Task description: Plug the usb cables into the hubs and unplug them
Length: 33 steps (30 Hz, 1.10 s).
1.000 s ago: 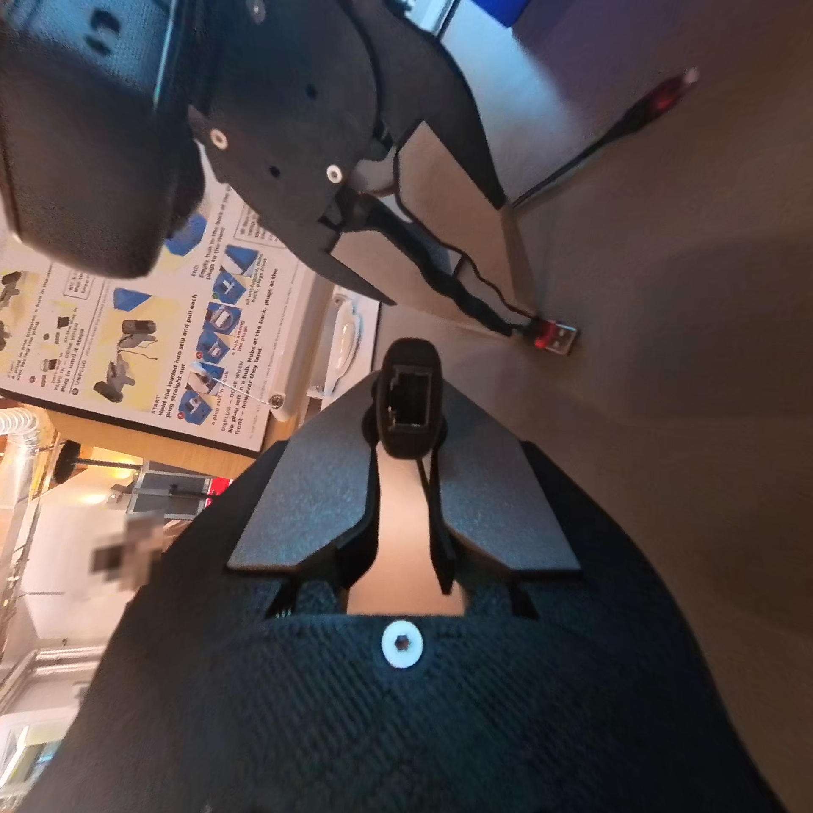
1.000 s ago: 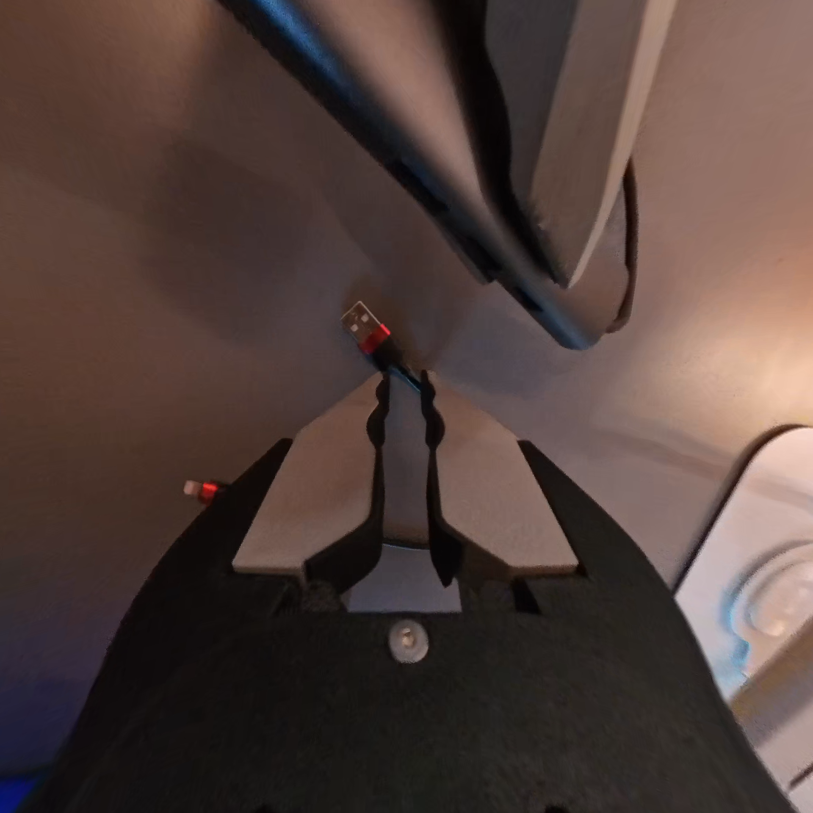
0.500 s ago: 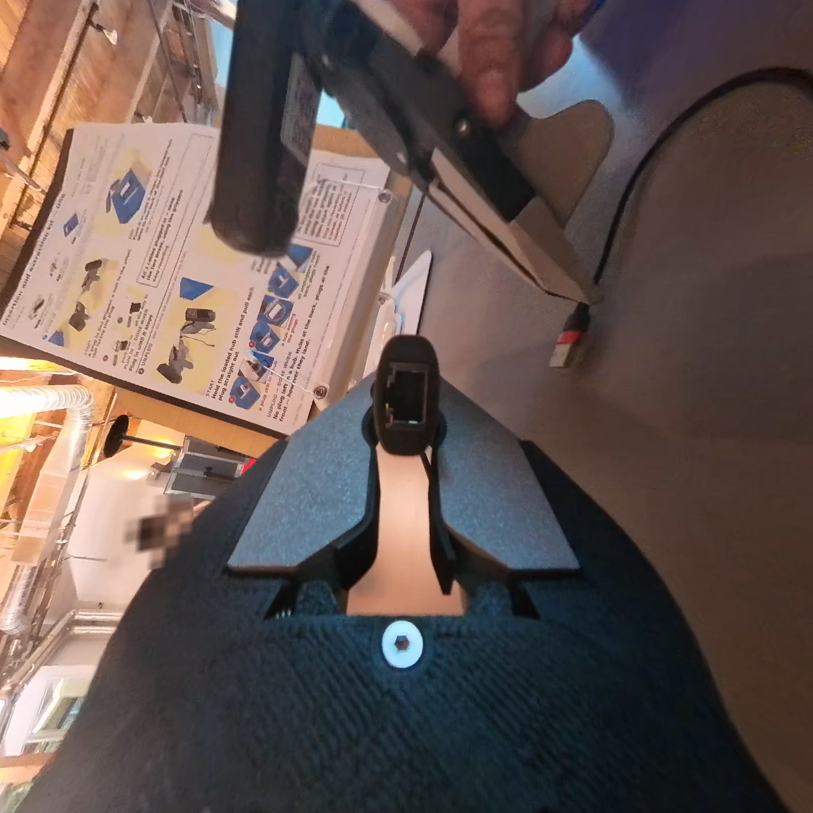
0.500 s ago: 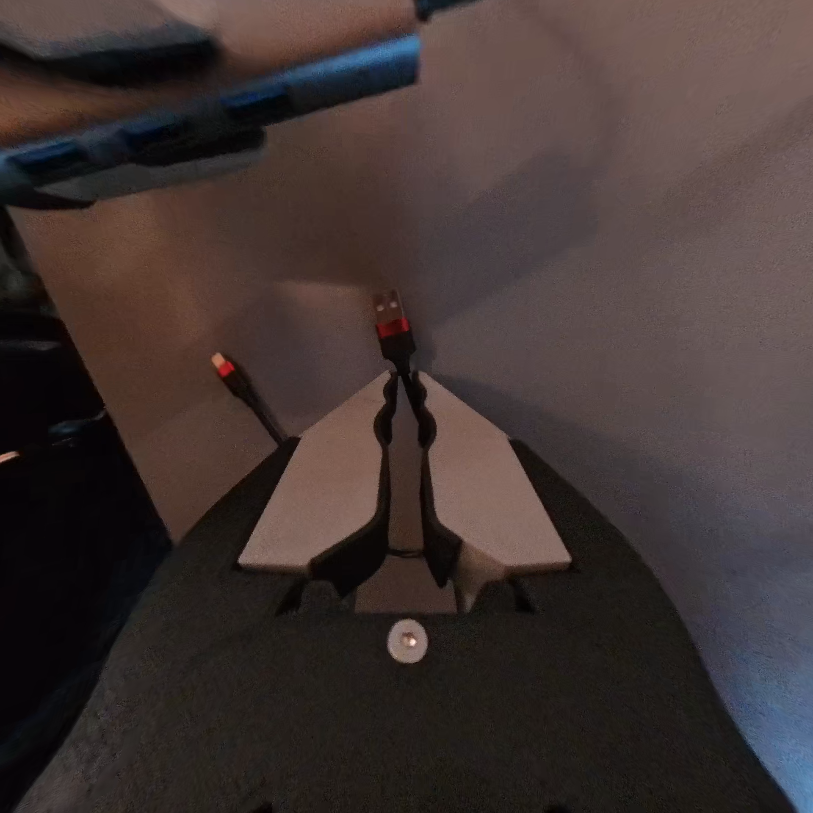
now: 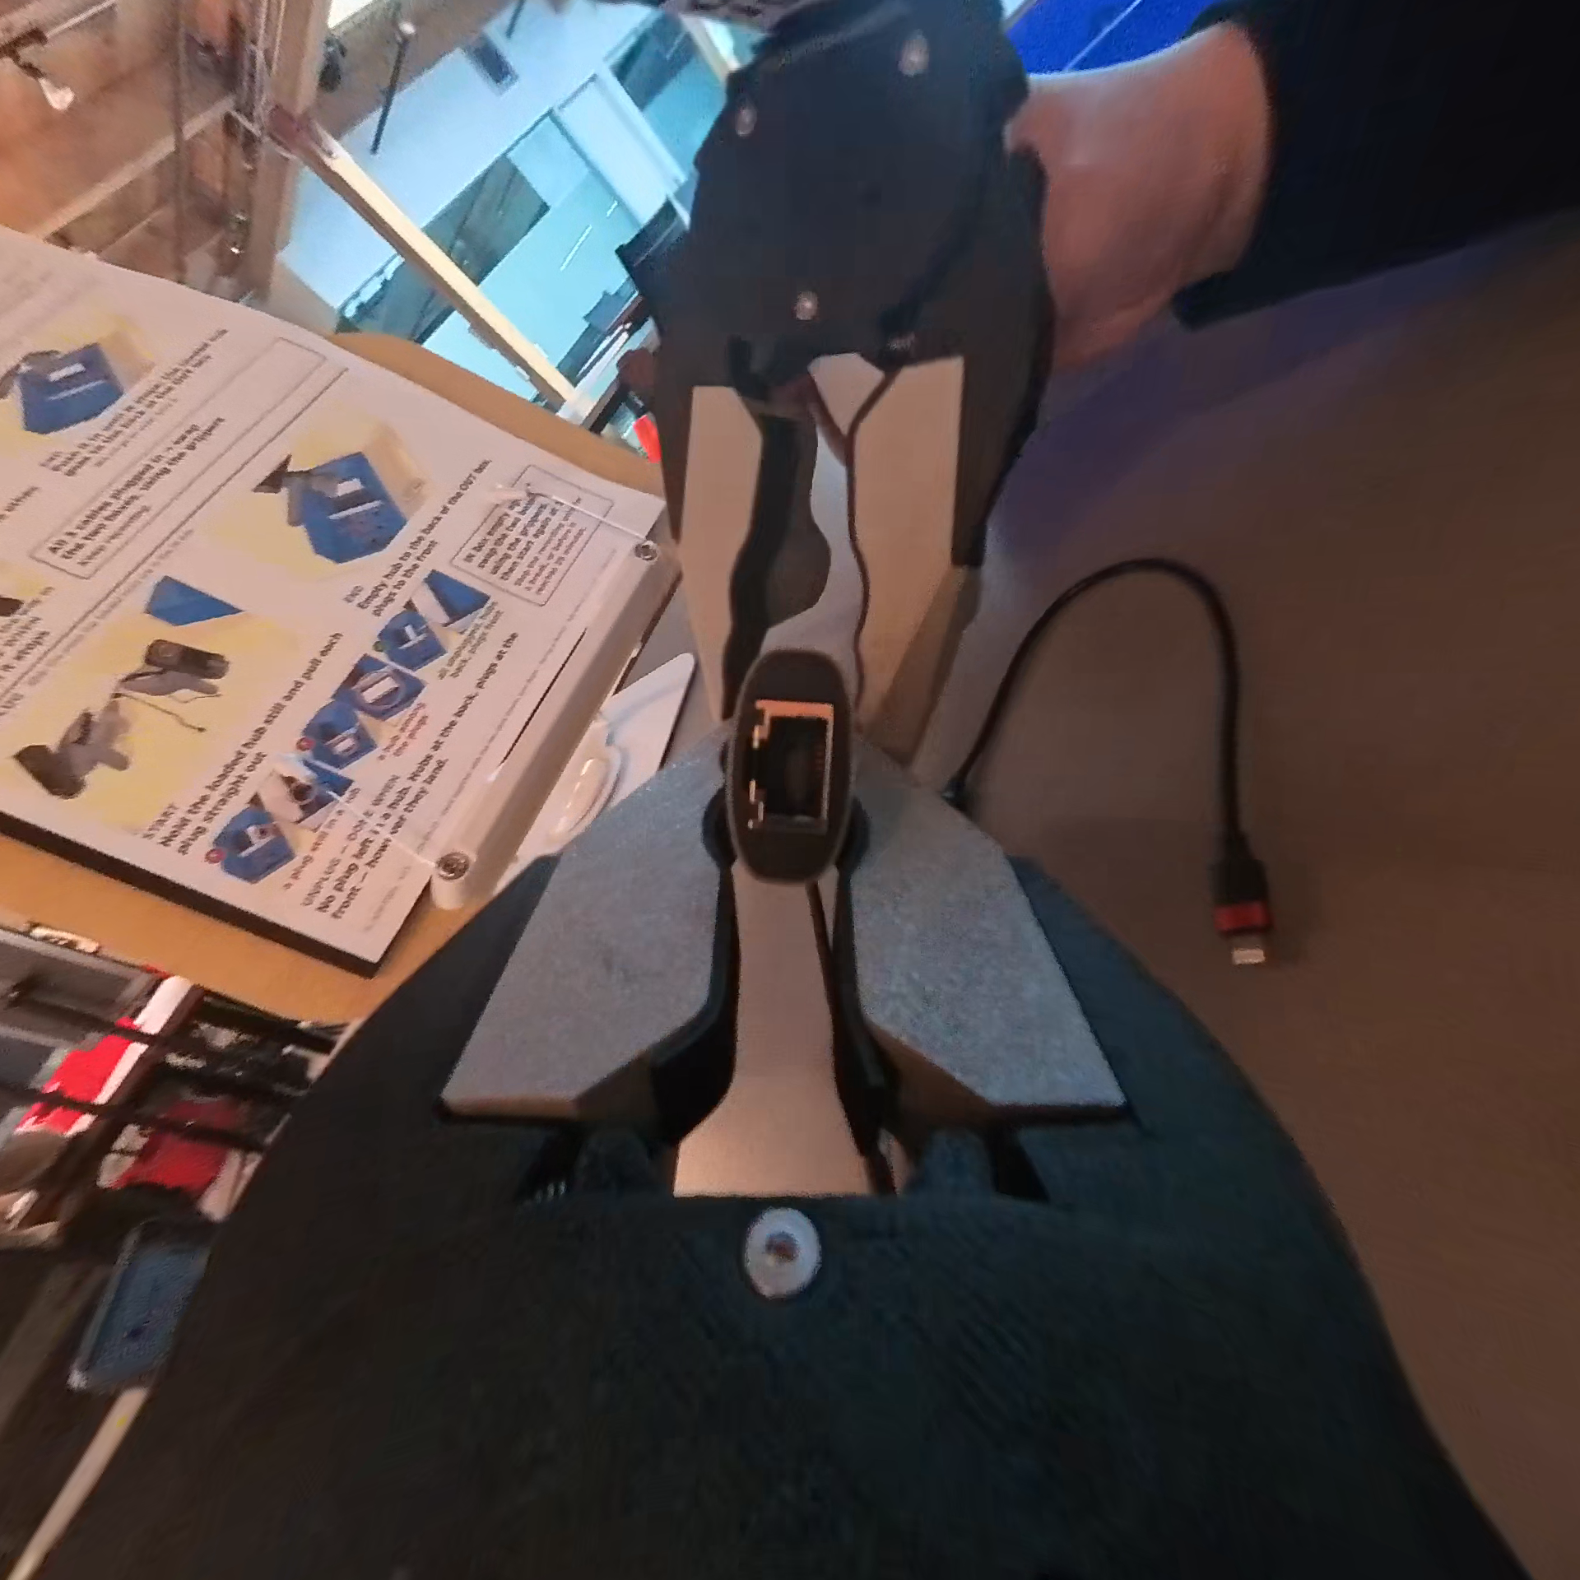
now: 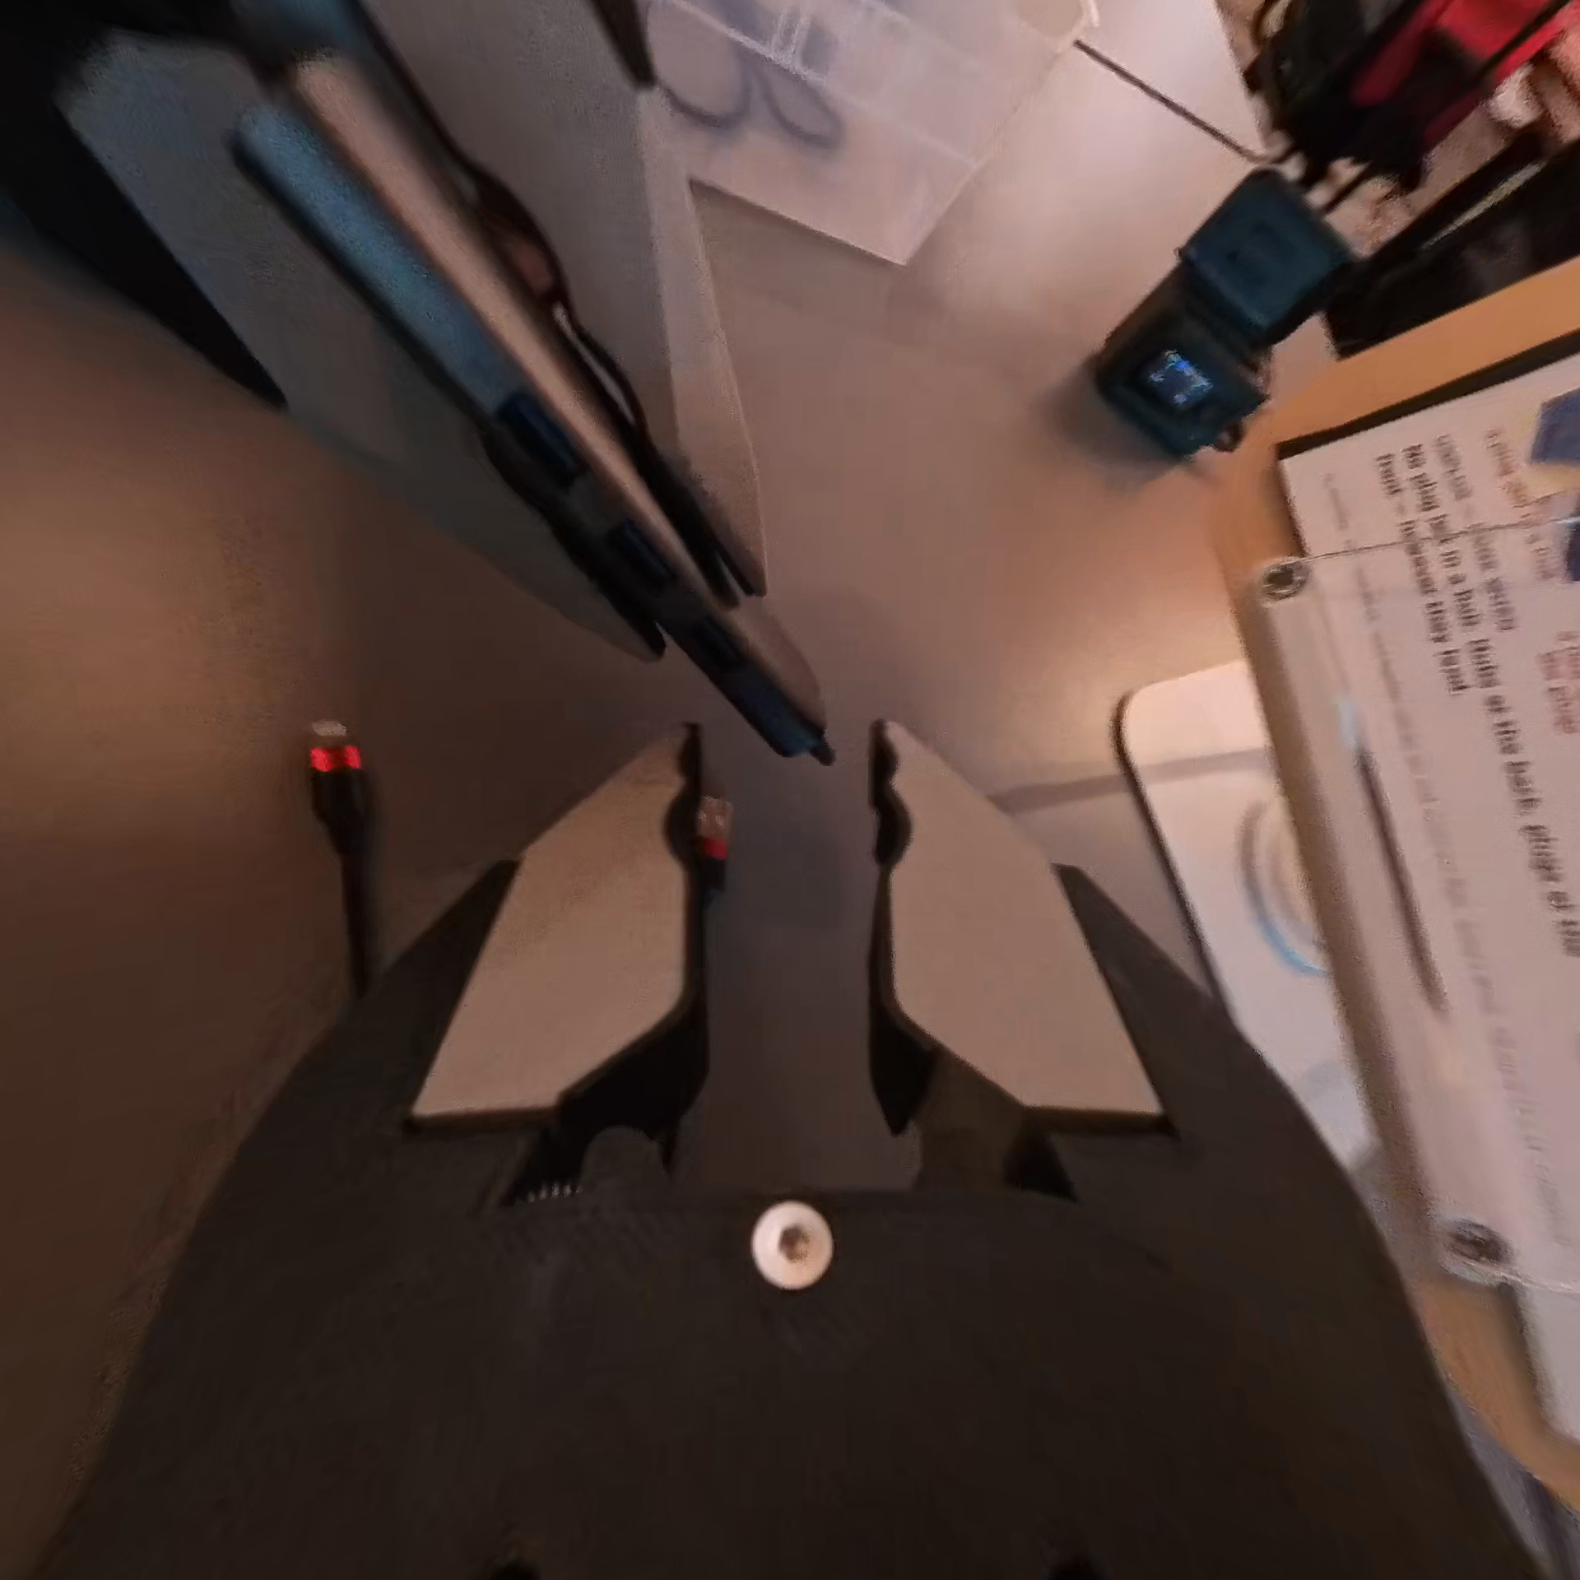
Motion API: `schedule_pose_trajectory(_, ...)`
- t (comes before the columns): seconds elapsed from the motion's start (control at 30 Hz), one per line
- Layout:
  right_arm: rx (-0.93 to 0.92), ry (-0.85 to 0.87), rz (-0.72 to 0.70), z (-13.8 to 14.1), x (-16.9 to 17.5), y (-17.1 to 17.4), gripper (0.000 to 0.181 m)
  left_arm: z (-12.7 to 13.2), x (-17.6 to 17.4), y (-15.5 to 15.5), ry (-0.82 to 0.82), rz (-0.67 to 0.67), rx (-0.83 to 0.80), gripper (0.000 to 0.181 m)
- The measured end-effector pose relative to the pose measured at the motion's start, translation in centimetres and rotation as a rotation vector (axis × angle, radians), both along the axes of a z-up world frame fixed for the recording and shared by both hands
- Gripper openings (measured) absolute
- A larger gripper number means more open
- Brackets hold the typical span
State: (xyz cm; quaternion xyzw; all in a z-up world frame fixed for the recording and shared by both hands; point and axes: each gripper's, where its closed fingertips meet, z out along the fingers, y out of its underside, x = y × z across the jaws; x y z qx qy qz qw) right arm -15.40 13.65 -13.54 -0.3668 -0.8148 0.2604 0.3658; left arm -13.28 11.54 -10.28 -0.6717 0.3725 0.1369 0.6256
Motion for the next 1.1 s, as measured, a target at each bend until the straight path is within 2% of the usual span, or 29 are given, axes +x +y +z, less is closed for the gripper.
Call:
schedule_pose_trajectory(0.03, 0.079, 0.018, -0.013, -0.1, 0.0, 0.5, 0.017, 0.0, 0.2, -0.1, -0.012, -0.012, -0.003, 0.015)
schedule_pose_trajectory(0.1, 0.193, 0.053, -0.015, 0.0, 0.2, 0.7, 0.011, 0.2, 0.3, -0.2, -0.033, -0.028, -0.001, 0.015)
schedule_pose_trajectory(0.17, 0.225, 0.068, -0.005, 0.1, 0.2, 0.4, 0.008, 0.5, 0.4, -0.4, -0.059, -0.046, 0.001, 0.015)
schedule_pose_trajectory(0.33, 0.178, 0.085, -0.027, 0.8, 0.4, 0.8, 0.0, 0.6, -0.3, -0.2, -0.085, -0.019, 0.005, 0.015)
schedule_pose_trajectory(0.53, 0.059, 0.1, -0.025, 1.5, 0.7, 0.7, 0.0, -0.5, -1.0, 0.3, -0.023, 0.038, -0.029, 0.015)
schedule_pose_trajectory(0.57, 0.033, 0.071, -0.034, 1.1, 0.8, 0.9, 0.0, -0.6, -1.1, 0.3, -0.003, 0.047, -0.025, 0.015)
schedule_pose_trajectory(0.7, -0.106, -0.142, -0.059, -2.2, 1.7, 1.2, 0.027, -0.3, -1.6, 0.3, 0.018, 0.073, -0.009, 0.015)
schedule_pose_trajectory(0.83, -0.122, -0.313, -0.124, -5.6, 2.7, 2.2, 0.034, -0.3, -2.9, 0.5, 0.081, 0.144, 0.02, 0.015)
schedule_pose_trajectory(1.03, -0.187, -0.338, -0.139, -5.8, 3.2, 2.0, 0.033, -0.9, -2.9, 0.6, 0.186, 0.164, 0.032, 0.014)
schedule_pose_trajectory(1.1, -0.229, -0.357, -0.158, -6.0, 3.2, 2.1, 0.044, -1.0, -2.9, 0.6, 0.197, 0.168, 0.027, 0.015)
